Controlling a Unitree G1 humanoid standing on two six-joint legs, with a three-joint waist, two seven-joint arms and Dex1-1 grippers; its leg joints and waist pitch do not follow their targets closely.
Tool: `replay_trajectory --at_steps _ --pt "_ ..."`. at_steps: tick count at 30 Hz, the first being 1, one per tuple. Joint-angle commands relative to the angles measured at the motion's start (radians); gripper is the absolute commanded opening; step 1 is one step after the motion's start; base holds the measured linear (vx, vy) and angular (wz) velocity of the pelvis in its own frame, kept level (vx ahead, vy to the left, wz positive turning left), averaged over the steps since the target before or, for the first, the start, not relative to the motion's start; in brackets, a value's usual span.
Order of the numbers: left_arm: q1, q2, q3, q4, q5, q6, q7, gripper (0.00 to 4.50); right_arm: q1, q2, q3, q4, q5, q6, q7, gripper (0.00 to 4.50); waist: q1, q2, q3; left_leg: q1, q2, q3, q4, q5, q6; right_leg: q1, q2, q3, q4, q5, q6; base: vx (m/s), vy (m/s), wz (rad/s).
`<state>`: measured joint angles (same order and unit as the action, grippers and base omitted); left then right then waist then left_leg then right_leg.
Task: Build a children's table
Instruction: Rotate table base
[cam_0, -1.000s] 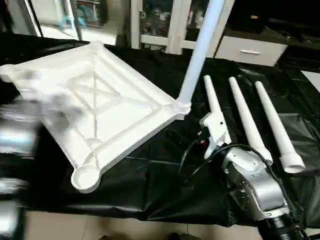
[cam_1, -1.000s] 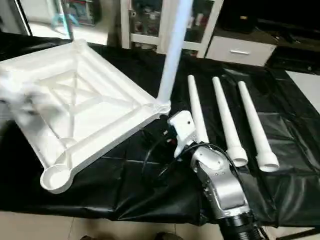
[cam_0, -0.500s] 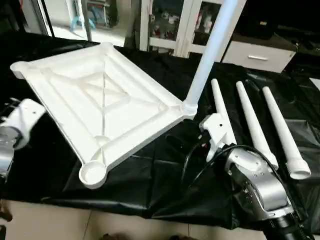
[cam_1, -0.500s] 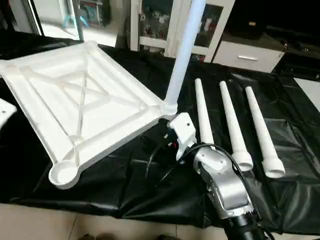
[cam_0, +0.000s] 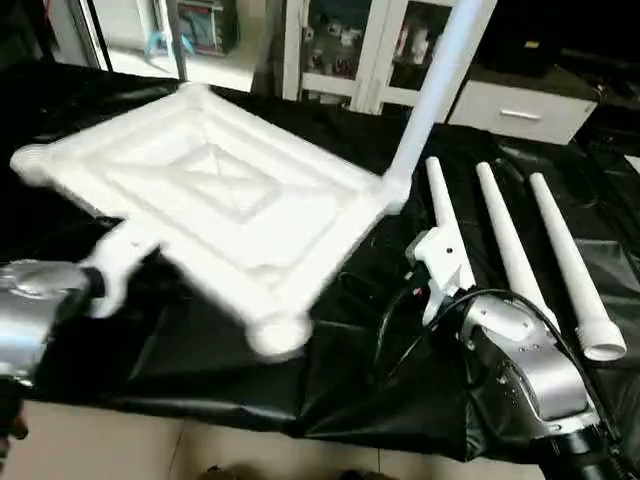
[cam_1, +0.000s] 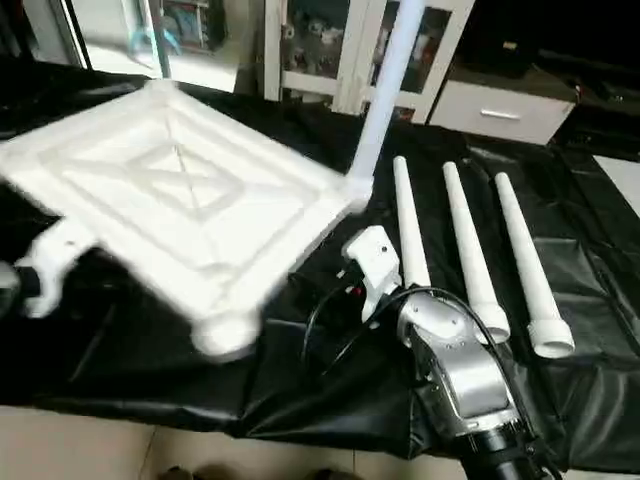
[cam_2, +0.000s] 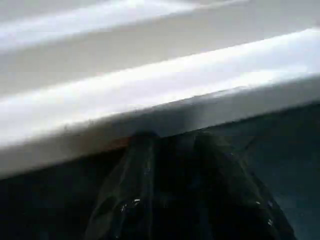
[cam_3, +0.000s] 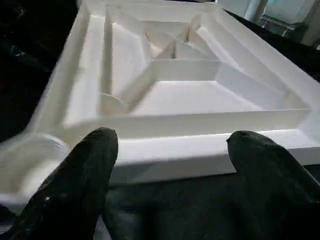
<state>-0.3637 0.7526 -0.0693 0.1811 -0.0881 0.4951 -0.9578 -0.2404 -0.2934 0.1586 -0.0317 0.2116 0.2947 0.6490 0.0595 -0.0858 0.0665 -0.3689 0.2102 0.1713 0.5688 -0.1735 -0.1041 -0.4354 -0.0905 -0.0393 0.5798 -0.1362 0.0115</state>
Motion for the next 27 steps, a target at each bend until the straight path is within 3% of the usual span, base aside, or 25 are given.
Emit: replay_trajectory --at_steps 1,5,10,14,17,19,23,27 --pt "-0.019 -0.040 -0.009 -0.038 -0.032 0.007 -0.005 1.48 -0.010 -0.002 -0.020 0.010 -0.002 -0.005 -0.013 3.86 -0.006 0.029 -0.057 0.013 0.006 0.012 -0.072 -0.260 -0.013 0.050 -0.019 0.026 -0.040 -0.185 -0.187 0.000 0.000 0.00" --pt "-0.046 -0.090 -0.021 -0.040 -0.022 0.027 0.046 1.48 -0.010 0.003 -0.021 0.018 -0.008 -0.010 -0.026 3.86 -0.008 0.029 -0.057 0.013 0.006 0.011 -0.071 -0.268 -0.013 0.051 -0.019 0.026 -0.043 -0.219 -0.171 0.000 0.000 0.00" --pt "-0.048 -0.132 -0.052 -0.113 -0.042 0.060 0.036 1.48 -0.010 0.010 -0.026 0.029 -0.015 -0.021 -0.045 3.86 -0.008 0.029 -0.058 0.013 0.007 0.010 -0.070 -0.256 -0.013 0.052 -0.020 0.026 -0.041 -0.210 -0.175 0.000 0.000 0.00" --pt "-0.088 -0.206 -0.076 -0.099 -0.029 0.050 0.082 1.48 -0.023 0.021 -0.041 0.037 -0.013 -0.031 -0.066 3.86 -0.005 0.030 -0.058 0.013 0.005 0.011 -0.067 -0.251 -0.006 0.051 -0.017 0.025 -0.042 -0.206 -0.176 0.000 0.000 0.00" --pt "-0.101 -0.227 -0.098 -0.092 -0.028 0.023 0.075 1.48 -0.027 0.021 -0.041 0.036 -0.012 -0.034 -0.064 3.86 -0.006 0.025 -0.059 0.008 0.003 0.009 -0.066 -0.256 -0.006 0.055 -0.018 0.024 -0.044 -0.219 -0.165 0.000 0.000 0.00" --pt "-0.102 -0.230 -0.109 -0.116 -0.038 -0.011 0.050 1.48 -0.025 0.018 -0.046 0.024 -0.005 -0.033 -0.059 3.86 -0.009 0.028 -0.059 0.008 0.003 0.009 -0.066 -0.253 -0.004 0.055 -0.017 0.025 -0.044 -0.217 -0.162 0.000 0.000 0.00" --pt "-0.132 -0.244 -0.105 -0.161 -0.077 -0.075 -0.017 1.48 -0.012 -0.004 -0.079 -0.010 0.036 -0.033 -0.030 3.86 -0.013 0.025 -0.061 0.007 0.004 0.011 -0.062 -0.219 0.011 0.057 -0.016 0.024 -0.038 -0.164 -0.188 0.000 0.000 0.00" --pt "-0.189 -0.230 -0.156 -0.069 -0.019 -0.189 -0.064 1.84 0.016 -0.053 -0.088 -0.050 0.061 -0.023 0.025 3.86 -0.010 0.023 -0.059 0.008 0.003 0.012 -0.062 -0.233 0.028 0.058 -0.015 0.024 -0.045 -0.202 -0.166 0.000 0.000 0.00"
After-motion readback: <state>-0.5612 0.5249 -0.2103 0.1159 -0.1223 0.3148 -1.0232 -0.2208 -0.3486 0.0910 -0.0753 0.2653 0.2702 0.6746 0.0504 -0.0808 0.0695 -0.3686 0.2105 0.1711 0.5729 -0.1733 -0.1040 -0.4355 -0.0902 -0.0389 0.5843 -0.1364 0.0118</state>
